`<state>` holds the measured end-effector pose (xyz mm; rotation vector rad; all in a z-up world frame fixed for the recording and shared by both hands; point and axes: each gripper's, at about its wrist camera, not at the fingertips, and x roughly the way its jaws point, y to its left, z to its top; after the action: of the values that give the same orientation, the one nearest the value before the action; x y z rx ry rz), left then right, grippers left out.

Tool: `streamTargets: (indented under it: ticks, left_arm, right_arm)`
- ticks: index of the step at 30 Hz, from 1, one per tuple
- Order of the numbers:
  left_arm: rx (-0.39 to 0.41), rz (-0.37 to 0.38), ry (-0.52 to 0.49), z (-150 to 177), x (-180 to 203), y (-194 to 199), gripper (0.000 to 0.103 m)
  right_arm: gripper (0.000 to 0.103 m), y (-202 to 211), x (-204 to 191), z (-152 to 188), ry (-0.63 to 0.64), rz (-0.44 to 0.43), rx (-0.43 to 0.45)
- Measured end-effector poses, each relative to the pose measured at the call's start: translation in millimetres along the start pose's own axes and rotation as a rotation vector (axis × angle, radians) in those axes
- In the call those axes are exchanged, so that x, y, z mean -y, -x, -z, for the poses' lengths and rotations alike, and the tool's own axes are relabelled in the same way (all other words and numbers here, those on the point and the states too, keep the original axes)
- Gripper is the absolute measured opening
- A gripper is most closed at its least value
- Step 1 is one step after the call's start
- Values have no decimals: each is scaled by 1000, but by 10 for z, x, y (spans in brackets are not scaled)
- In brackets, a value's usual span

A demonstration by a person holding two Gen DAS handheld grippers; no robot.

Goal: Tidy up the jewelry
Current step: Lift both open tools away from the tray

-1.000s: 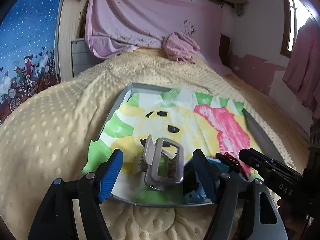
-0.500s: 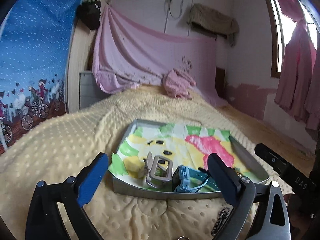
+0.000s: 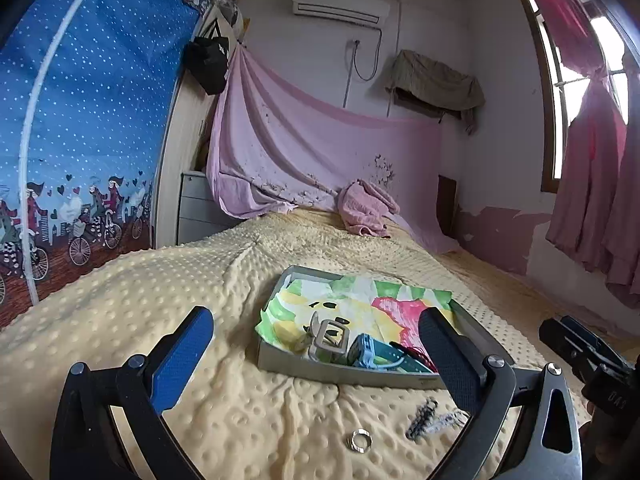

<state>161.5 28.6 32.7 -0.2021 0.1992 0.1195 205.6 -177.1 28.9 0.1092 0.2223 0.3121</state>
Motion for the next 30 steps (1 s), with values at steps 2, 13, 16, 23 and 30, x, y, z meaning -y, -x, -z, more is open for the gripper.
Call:
streamTargets:
  ticks: [2, 13, 16, 23, 30]
  left_arm:
    - [3, -2, -6, 48, 2, 93, 103]
    - [-16, -3, -83, 296, 49, 324, 103]
    - [-39, 7, -88, 330, 61, 329, 103]
    - [-125, 38, -102, 397, 68, 238, 103]
    - [-200, 38, -106, 447, 79, 109, 103]
  right_arm:
    - [84, 121, -4, 32, 25, 4, -2]
    - [85, 436, 31, 166, 54, 30, 8]
    - [85, 469, 14, 214, 78, 40, 2]
    - [85, 435, 33, 279, 92, 35, -44]
    - [85, 281, 50, 344, 88, 42, -99]
